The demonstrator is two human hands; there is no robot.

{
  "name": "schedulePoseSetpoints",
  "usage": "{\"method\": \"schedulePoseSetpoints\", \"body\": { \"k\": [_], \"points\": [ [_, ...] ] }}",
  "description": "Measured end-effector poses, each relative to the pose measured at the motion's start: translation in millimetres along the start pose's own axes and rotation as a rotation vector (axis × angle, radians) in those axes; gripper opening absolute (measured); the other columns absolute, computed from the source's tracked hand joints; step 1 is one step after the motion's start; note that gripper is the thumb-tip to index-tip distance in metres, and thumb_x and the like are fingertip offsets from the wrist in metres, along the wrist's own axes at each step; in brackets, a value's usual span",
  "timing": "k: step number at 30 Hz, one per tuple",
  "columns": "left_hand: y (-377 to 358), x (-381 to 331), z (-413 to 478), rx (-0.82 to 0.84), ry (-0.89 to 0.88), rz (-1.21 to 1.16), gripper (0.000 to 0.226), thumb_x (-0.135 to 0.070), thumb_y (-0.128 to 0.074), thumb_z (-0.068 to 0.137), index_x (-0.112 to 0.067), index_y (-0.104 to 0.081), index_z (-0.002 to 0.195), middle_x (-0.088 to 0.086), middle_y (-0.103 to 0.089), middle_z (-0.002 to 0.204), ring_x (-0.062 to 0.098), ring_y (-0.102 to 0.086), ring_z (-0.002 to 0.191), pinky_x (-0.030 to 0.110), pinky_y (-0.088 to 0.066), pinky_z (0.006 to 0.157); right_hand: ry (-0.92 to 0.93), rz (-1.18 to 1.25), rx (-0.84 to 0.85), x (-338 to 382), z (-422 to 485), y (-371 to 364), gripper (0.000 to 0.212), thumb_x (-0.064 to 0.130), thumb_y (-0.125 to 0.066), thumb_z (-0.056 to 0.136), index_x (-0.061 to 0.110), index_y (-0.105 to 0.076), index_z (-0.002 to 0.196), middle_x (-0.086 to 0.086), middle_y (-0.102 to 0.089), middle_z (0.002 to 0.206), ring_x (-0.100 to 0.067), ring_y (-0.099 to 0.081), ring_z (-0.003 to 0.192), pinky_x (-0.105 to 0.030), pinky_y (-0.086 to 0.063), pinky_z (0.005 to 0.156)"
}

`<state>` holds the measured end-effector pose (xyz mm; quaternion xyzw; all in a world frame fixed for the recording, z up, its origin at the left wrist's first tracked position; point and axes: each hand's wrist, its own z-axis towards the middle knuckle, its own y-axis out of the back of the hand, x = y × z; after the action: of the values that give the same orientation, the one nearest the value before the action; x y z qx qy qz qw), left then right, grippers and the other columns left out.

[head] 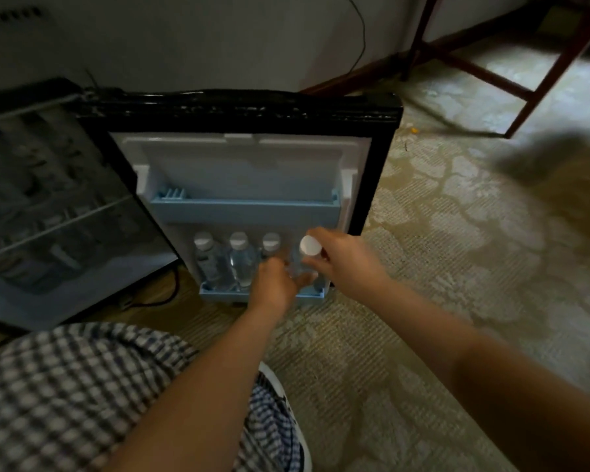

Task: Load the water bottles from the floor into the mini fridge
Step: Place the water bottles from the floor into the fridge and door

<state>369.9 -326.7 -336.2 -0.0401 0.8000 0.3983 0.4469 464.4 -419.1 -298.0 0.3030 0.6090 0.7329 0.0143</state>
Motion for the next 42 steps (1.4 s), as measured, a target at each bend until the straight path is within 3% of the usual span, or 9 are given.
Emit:
{"method": "schedulePoseSetpoints", "body": {
  "k": [3, 6, 13, 17, 25, 30, 35, 38, 42],
  "points": [
    [-1, -2, 6, 0.046, 0.015, -0.105, 0.035, -0.016, -0.069, 0.079, -0.009, -0.059, 0.112, 0.015, -0.067, 0.106, 0.029, -0.063, 0.1, 0.043, -0.052, 0.09, -0.049, -0.019, 0.002, -1, 9, -9, 0.036, 0.028, -0.058, 0.09, 0.012, -0.051, 0.121, -0.011, -0.062, 0.115, -0.034, -0.061, 0.102, -0.038, -0.047, 0.076],
    [-6, 4, 13, 0.122, 0.041, -0.173, 0.044, -0.015, -0.069, 0.076, -0.008, -0.057, 0.117, 0.015, -0.063, 0.114, 0.032, -0.059, 0.108, 0.046, -0.049, 0.096, -0.094, -0.058, 0.056, -9, 15, -18, 0.033, 0.027, -0.056, 0.091, 0.01, -0.049, 0.119, -0.014, -0.061, 0.115, -0.037, -0.062, 0.098, -0.04, -0.048, 0.073],
    [-9, 10, 16, 0.293, 0.093, -0.071, 0.05, -0.001, -0.054, 0.089, -0.008, -0.039, 0.137, 0.009, -0.051, 0.133, 0.026, -0.046, 0.127, 0.023, -0.038, 0.096, -0.17, -0.117, 0.228, -19, 23, -39, 0.04, 0.025, -0.051, 0.095, 0.01, -0.043, 0.131, -0.017, -0.057, 0.124, -0.039, -0.059, 0.105, -0.041, -0.047, 0.079],
    [-11, 18, 19, 0.376, 0.122, -0.029, 0.064, -0.006, -0.056, 0.088, -0.014, -0.027, 0.145, 0.011, -0.039, 0.147, 0.029, -0.04, 0.133, 0.037, -0.033, 0.112, -0.198, -0.118, 0.286, -21, 28, -48, 0.04, 0.026, -0.051, 0.094, 0.011, -0.043, 0.13, -0.016, -0.056, 0.127, -0.037, -0.057, 0.111, -0.041, -0.046, 0.085],
    [-15, 30, 25, 0.386, 0.105, 0.03, 0.072, -0.011, -0.054, 0.089, -0.022, -0.016, 0.149, 0.009, -0.04, 0.146, 0.029, -0.045, 0.127, 0.04, -0.038, 0.108, -0.286, -0.034, 0.323, -20, 40, -58, 0.039, 0.024, -0.055, 0.092, 0.004, -0.045, 0.124, -0.022, -0.057, 0.123, -0.037, -0.055, 0.112, -0.042, -0.047, 0.09],
    [-15, 24, 21, 0.347, 0.079, 0.065, 0.053, -0.008, -0.045, 0.093, -0.016, -0.031, 0.144, 0.012, -0.042, 0.144, 0.03, -0.043, 0.128, 0.039, -0.036, 0.109, -0.352, 0.039, 0.315, -20, 33, -61, 0.038, 0.019, -0.049, 0.095, 0.003, -0.041, 0.128, -0.023, -0.051, 0.128, -0.038, -0.054, 0.113, -0.042, -0.046, 0.092],
    [-10, 13, 9, 0.301, 0.024, 0.035, 0.042, -0.013, -0.044, 0.095, -0.016, -0.041, 0.136, 0.012, -0.047, 0.14, 0.029, -0.045, 0.126, 0.037, -0.036, 0.108, -0.374, 0.059, 0.363, -16, 22, -49, 0.062, 0.017, -0.043, 0.097, 0.015, -0.01, 0.15, -0.025, -0.05, 0.131, -0.04, -0.054, 0.112, -0.042, -0.045, 0.091],
    [-5, 5, 0, 0.318, 0.022, 0.066, 0.042, -0.01, -0.043, 0.095, -0.009, -0.04, 0.137, 0.015, -0.046, 0.14, 0.031, -0.046, 0.126, 0.037, -0.038, 0.106, -0.346, 0.039, 0.353, -13, 16, -41, 0.058, 0.018, -0.042, 0.095, 0.021, -0.018, 0.148, -0.023, -0.054, 0.127, -0.039, -0.057, 0.108, -0.045, -0.049, 0.091],
    [8, 1, -12, 0.342, 0.016, 0.07, 0.033, -0.014, -0.044, 0.095, -0.004, -0.055, 0.124, 0.019, -0.057, 0.127, 0.032, -0.055, 0.11, 0.036, -0.044, 0.091, -0.348, -0.028, 0.43, -3, 9, -25, 0.042, 0.019, -0.041, 0.096, 0.016, -0.04, 0.137, -0.019, -0.056, 0.127, -0.036, -0.056, 0.112, -0.041, -0.048, 0.092]
  ]
}}
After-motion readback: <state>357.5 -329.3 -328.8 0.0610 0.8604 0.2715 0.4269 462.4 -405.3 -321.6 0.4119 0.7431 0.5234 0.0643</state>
